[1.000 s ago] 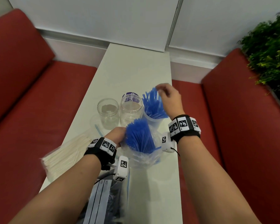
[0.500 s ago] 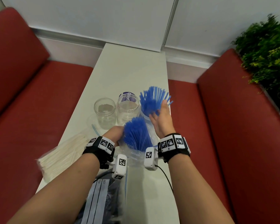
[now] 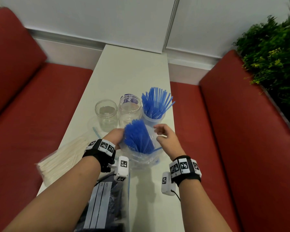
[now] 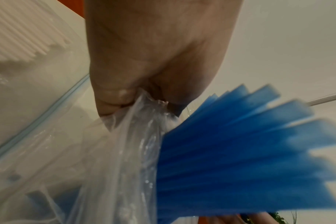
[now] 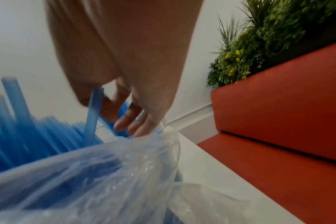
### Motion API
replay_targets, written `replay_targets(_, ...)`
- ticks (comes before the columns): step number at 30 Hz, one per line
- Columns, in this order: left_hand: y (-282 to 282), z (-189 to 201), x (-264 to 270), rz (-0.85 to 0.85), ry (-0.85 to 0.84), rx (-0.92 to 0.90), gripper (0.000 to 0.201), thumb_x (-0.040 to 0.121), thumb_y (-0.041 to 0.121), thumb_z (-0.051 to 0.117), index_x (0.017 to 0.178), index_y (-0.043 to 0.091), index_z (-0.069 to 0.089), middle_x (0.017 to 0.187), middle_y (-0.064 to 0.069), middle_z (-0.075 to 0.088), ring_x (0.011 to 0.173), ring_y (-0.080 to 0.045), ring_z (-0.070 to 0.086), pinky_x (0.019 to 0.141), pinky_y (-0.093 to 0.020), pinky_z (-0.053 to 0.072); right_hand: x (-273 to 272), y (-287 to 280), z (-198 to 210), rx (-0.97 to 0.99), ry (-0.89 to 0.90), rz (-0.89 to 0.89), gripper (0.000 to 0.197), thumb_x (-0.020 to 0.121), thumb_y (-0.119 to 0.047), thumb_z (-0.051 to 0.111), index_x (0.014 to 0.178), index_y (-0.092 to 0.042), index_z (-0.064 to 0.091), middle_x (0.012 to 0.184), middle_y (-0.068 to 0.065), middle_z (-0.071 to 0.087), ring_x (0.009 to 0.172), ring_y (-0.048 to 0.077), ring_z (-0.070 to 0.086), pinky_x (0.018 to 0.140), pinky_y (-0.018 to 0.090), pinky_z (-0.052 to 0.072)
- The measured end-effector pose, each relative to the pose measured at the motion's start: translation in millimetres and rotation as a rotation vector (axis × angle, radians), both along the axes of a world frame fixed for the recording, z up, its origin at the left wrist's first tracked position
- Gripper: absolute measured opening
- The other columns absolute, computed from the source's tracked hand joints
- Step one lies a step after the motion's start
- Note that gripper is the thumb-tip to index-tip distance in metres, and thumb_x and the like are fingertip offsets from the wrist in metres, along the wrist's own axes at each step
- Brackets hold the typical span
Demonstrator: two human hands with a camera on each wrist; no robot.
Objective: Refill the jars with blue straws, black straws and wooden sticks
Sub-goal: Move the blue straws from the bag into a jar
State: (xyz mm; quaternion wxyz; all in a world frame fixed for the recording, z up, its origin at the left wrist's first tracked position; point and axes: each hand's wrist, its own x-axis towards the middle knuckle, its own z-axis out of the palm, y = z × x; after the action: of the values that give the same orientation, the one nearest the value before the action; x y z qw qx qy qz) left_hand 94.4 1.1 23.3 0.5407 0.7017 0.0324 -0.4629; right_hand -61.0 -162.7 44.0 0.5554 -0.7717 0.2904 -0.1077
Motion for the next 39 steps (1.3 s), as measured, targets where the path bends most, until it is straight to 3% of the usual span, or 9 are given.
replay_targets(3, 1, 1, 2, 0.010, 0.010, 0.002, 0.022, 0.103, 0.012, 0.050, 0.086, 0.016, 0.062, 0.092, -0.008, 0.066, 0.082, -0.023, 0.066, 0.082, -0.042, 0.056, -9, -13, 4, -0.177, 0.084, -0.142, 0.044, 0.083, 0.010, 0.042, 0.092, -0.027, 0.062, 0.088, -0.001, 0.063, 0.074, 0.013, 0.057, 0.071, 0.024, 0.049)
replay_targets(7, -1, 6, 1, 0.009, 0.036, 0.045, 0.015, 0.102, 0.008, 0.055, 0.094, 0.003, 0.067, 0.120, -0.027, 0.067, 0.113, -0.042, 0.064, 0.106, -0.055, 0.049, -15, -14, 12, -0.076, 0.438, 0.241, 0.029, 0.084, 0.007, 0.054, 0.092, -0.018, 0.066, 0.075, 0.008, 0.067, 0.064, 0.023, 0.067, 0.073, 0.040, 0.061)
replay_targets(11, -7, 5, -8, 0.111, 0.083, -0.023, 0.021, 0.104, 0.015, 0.053, 0.108, 0.000, 0.067, 0.109, -0.023, 0.073, 0.097, -0.037, 0.071, 0.080, -0.043, 0.061, 4, 11, 15, 0.092, 0.196, 0.180, 0.053, 0.073, 0.011, 0.078, 0.119, -0.013, 0.064, 0.087, 0.006, 0.062, 0.070, 0.017, 0.069, 0.067, 0.023, 0.057)
replay_targets(15, -11, 9, -11, 0.109, 0.046, -0.019, 0.022, 0.102, 0.015, 0.054, 0.097, 0.001, 0.069, 0.078, -0.014, 0.075, 0.065, -0.026, 0.071, 0.054, -0.029, 0.055, 16, 39, -2, -0.089, 0.218, 0.128, 0.082, 0.079, -0.008, 0.083, 0.147, -0.019, 0.039, 0.133, 0.007, 0.041, 0.114, 0.018, 0.051, 0.099, 0.030, 0.049)
replay_targets(17, -10, 10, -10, 0.099, 0.040, -0.019, 0.021, 0.101, 0.009, 0.051, 0.091, 0.001, 0.068, 0.084, -0.017, 0.075, 0.071, -0.030, 0.072, 0.066, -0.036, 0.060, 15, 48, -11, -0.149, 0.154, 0.073, 0.066, 0.086, -0.008, 0.075, 0.143, -0.016, 0.043, 0.135, 0.009, 0.040, 0.125, 0.024, 0.047, 0.109, 0.036, 0.043)
replay_targets(21, -1, 11, -8, 0.048, 0.025, 0.026, 0.018, 0.100, 0.005, 0.050, 0.097, 0.003, 0.068, 0.111, -0.024, 0.070, 0.103, -0.039, 0.069, 0.098, -0.052, 0.055, 17, 50, -15, -0.121, 0.045, -0.027, 0.037, 0.091, -0.005, 0.068, 0.127, -0.008, 0.059, 0.121, 0.014, 0.057, 0.117, 0.030, 0.055, 0.104, 0.048, 0.045)
replay_targets(27, -2, 13, -4, 0.111, 0.062, 0.006, 0.019, 0.100, 0.011, 0.054, 0.103, 0.000, 0.069, 0.090, -0.018, 0.078, 0.076, -0.031, 0.075, 0.064, -0.039, 0.062, 21, 46, 4, 0.113, -0.156, -0.101, 0.035, 0.101, -0.015, 0.060, 0.133, -0.025, 0.052, 0.130, -0.002, 0.064, 0.122, 0.013, 0.060, 0.106, 0.032, 0.048)
replay_targets(33, -3, 13, -6, 0.077, 0.088, -0.001, 0.029, 0.102, 0.012, 0.053, 0.122, -0.003, 0.066, 0.117, -0.025, 0.071, 0.110, -0.041, 0.069, 0.097, -0.052, 0.056, 16, 44, 6, 0.230, -0.171, -0.184, 0.029, 0.096, -0.007, 0.065, 0.126, -0.008, 0.065, 0.117, 0.005, 0.073, 0.112, 0.017, 0.068, 0.105, 0.040, 0.052)
replay_targets(39, -5, 16, -5, 0.108, 0.111, -0.048, 0.028, 0.102, 0.015, 0.054, 0.121, -0.002, 0.066, 0.105, -0.020, 0.075, 0.085, -0.031, 0.073, 0.067, -0.038, 0.061, 22, 32, 25, 0.207, -0.190, -0.090, 0.018, 0.096, -0.004, 0.065, 0.112, -0.010, 0.070, 0.110, 0.010, 0.074, 0.109, 0.022, 0.070, 0.102, 0.037, 0.053)
